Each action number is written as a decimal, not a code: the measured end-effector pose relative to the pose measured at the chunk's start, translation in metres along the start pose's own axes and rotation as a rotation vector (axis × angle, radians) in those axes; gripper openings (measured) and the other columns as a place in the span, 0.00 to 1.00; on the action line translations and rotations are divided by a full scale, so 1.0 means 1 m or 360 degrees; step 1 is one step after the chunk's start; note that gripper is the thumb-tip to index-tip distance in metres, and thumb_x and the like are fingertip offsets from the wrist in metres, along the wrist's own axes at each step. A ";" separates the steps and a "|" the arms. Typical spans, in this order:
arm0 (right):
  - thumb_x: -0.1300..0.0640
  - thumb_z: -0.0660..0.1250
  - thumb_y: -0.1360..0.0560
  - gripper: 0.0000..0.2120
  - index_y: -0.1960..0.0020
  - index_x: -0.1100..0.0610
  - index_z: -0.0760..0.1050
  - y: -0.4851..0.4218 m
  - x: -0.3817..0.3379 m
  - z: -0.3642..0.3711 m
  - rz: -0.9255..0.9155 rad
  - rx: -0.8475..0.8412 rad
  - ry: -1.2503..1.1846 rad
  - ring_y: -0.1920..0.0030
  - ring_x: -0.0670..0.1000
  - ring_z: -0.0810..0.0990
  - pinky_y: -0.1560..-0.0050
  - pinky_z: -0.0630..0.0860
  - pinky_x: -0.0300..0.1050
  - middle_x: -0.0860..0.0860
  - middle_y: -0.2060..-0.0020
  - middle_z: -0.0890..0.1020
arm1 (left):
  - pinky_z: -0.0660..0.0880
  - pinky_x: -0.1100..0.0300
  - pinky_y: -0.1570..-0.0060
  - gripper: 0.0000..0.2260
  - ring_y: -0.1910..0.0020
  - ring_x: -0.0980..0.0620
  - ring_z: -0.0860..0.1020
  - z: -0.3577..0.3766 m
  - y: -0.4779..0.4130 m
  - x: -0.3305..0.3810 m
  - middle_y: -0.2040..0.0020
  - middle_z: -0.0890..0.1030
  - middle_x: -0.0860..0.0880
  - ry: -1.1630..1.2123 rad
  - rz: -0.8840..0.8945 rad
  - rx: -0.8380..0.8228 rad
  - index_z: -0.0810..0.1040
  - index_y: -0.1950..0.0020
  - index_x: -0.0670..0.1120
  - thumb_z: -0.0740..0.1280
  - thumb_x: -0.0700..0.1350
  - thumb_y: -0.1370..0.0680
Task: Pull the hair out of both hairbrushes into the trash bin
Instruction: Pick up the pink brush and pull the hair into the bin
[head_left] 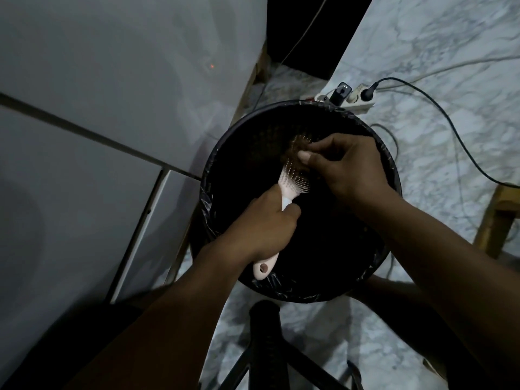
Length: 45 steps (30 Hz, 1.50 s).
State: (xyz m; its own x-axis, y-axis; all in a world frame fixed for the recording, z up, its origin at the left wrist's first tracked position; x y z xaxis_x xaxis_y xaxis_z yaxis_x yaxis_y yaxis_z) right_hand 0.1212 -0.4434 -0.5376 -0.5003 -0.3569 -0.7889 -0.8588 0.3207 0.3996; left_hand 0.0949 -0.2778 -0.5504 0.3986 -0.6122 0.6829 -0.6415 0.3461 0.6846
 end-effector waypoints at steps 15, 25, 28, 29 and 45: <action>0.49 0.75 0.28 0.16 0.44 0.55 0.78 0.003 -0.007 0.013 0.0362 -0.0119 -0.0709 0.51 0.51 0.85 0.58 0.83 0.52 0.52 0.49 0.84 | 0.73 0.54 0.59 0.04 0.57 0.53 0.78 -0.011 0.009 0.011 0.53 0.78 0.49 -0.0240 0.0058 0.0150 0.70 0.50 0.51 0.59 0.50 0.20; 0.61 0.72 0.24 0.11 0.63 0.59 0.74 -0.002 -0.003 0.006 0.0343 0.0070 -0.0825 0.69 0.49 0.82 0.64 0.82 0.47 0.55 0.68 0.81 | 0.69 0.57 0.65 0.03 0.61 0.55 0.77 -0.014 0.011 0.021 0.56 0.77 0.50 -0.0187 0.0081 0.0203 0.70 0.51 0.50 0.59 0.48 0.20; 0.65 0.67 0.22 0.11 0.62 0.58 0.71 -0.002 -0.006 0.010 0.0518 -0.0028 -0.1067 0.72 0.46 0.80 0.62 0.82 0.50 0.51 0.73 0.78 | 0.71 0.58 0.64 0.06 0.60 0.56 0.78 -0.015 0.012 0.022 0.55 0.78 0.50 -0.0153 0.0057 0.0215 0.72 0.46 0.48 0.59 0.48 0.19; 0.64 0.67 0.22 0.09 0.60 0.57 0.71 -0.002 -0.007 0.012 0.0553 -0.0071 -0.1098 0.73 0.45 0.79 0.61 0.81 0.49 0.50 0.72 0.78 | 0.72 0.59 0.63 0.06 0.60 0.56 0.78 -0.014 0.013 0.022 0.54 0.78 0.50 -0.0168 0.0053 0.0208 0.71 0.46 0.48 0.59 0.48 0.19; 0.56 0.69 0.22 0.12 0.63 0.56 0.78 -0.002 -0.005 0.001 0.0345 0.0240 -0.0688 0.65 0.52 0.80 0.60 0.80 0.48 0.54 0.67 0.82 | 0.68 0.58 0.68 0.04 0.65 0.55 0.76 -0.011 0.014 0.025 0.59 0.76 0.52 -0.0344 0.0206 0.0147 0.66 0.51 0.50 0.59 0.48 0.18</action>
State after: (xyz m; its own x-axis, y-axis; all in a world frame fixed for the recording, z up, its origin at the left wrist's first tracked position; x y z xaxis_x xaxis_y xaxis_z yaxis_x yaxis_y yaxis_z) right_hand 0.1259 -0.4413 -0.5345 -0.5466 0.1177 -0.8291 -0.6987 0.4816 0.5290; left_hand 0.1033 -0.2807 -0.5212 0.1663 -0.7081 0.6863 -0.7389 0.3713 0.5622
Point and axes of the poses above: each hand's wrist, its own y-axis away from the middle knuckle, its own z-axis out of the palm, x = y × z, the point moved 4 cm from there along -y, towards the middle knuckle
